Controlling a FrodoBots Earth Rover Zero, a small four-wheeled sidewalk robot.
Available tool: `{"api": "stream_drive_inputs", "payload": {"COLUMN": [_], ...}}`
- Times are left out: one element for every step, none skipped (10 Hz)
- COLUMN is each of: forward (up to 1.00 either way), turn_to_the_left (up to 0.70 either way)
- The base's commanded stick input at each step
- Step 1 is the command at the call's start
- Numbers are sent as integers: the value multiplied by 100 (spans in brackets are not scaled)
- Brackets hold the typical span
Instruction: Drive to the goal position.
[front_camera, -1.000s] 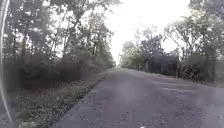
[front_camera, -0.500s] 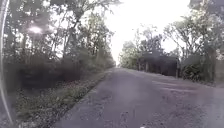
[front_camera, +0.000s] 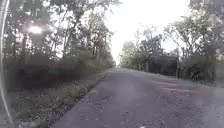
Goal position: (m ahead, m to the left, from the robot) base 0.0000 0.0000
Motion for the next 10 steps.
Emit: {"api": "stream_drive_inputs", "payload": {"forward": [5,5,5,5,5,5,5,5,5,5], "turn_to_the_left": [0,0,0,0,0,0,0,0,0,0]}}
